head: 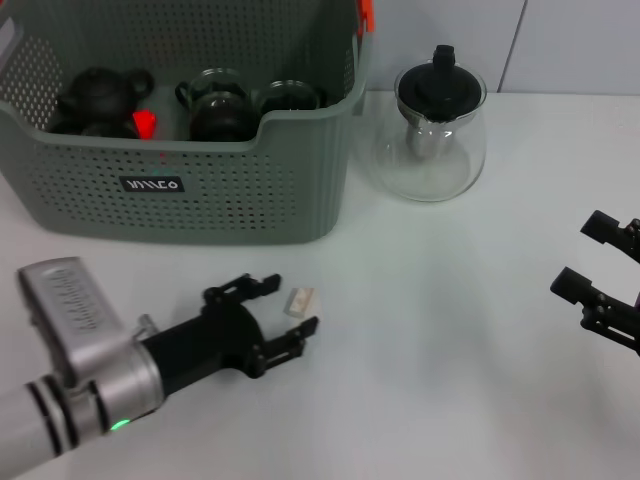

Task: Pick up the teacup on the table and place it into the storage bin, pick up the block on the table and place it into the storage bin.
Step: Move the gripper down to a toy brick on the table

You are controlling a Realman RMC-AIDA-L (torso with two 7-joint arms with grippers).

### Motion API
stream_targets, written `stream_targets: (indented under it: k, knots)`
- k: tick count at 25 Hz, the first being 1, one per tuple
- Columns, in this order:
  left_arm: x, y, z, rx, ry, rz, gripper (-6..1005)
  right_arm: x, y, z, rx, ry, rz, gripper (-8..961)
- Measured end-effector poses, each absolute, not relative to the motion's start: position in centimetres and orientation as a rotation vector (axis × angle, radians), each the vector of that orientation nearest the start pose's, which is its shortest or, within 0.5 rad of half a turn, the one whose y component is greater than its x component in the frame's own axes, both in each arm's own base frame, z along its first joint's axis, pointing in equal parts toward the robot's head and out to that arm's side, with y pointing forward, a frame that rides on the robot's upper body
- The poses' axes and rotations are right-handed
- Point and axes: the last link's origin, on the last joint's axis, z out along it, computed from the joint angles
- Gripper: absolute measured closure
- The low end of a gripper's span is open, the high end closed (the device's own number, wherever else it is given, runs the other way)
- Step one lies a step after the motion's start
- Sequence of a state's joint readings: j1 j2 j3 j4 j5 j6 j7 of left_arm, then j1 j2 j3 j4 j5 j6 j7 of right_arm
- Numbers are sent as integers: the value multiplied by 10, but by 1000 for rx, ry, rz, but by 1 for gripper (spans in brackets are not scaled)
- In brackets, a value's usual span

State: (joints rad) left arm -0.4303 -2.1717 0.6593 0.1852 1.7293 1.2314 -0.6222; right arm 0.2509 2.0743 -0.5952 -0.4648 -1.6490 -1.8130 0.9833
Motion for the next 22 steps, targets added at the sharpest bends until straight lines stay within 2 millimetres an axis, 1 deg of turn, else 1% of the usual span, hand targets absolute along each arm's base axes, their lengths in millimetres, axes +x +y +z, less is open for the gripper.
stream_targets:
  k: [2,5,8,12,22]
  knots:
    - [-306,272,-95,-2432,-502,-668,265,306,237,21,-2334,478,1176,74]
    - [-308,273,-94,-2432,-525,-651,264,306,238,21,-2335,475,1177,74]
    - [-308,271,-99,-2443,-518,-638,278,305,239,20,-2337,473,1181,74]
    - [-304,269,-106,-2449,-466,-630,304,304,239,20,-2337,472,1182,73]
    - [-299,283,-118,-2452,-477,-557,342,305,239,20,-2335,476,1181,73]
